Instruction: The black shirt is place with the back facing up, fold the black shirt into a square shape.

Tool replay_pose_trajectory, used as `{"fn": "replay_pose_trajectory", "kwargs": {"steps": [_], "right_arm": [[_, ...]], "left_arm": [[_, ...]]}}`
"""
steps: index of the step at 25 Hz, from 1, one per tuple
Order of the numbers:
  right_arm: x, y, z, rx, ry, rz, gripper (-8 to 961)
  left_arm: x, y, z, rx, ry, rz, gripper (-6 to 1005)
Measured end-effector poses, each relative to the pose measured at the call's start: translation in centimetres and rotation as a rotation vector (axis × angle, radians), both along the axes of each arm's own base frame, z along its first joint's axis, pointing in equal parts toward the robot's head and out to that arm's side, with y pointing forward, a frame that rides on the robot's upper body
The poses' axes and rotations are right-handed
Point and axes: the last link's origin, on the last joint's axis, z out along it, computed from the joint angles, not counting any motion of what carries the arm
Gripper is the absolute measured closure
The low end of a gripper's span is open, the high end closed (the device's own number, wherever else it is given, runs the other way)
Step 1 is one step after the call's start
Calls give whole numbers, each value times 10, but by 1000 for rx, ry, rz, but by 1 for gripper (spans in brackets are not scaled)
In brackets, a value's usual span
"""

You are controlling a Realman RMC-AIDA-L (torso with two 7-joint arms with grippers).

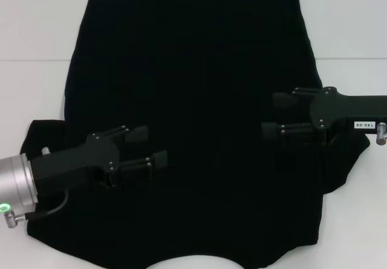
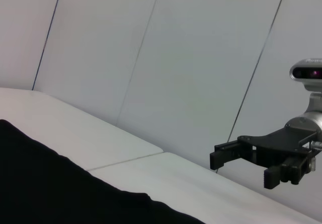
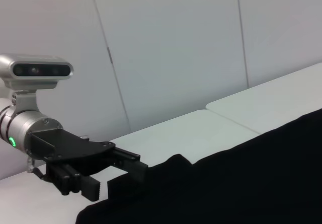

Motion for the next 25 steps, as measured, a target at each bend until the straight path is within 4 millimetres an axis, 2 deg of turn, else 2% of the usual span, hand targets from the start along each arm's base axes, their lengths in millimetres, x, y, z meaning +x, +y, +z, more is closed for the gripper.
{"fn": "replay_pose_trajectory", "kwargs": {"steps": [17, 21, 25], "right_arm": [[-3, 0, -3, -44, -33, 15, 71], [-3, 0, -2, -40, -32, 14, 71], [-4, 2, -2, -36, -32, 16, 71]], "left_arm": [[-1, 1, 0, -3, -2, 18, 167], [-8, 4, 12, -1, -59, 123, 168], [-25, 5, 27, -12, -79, 287, 170]]}}
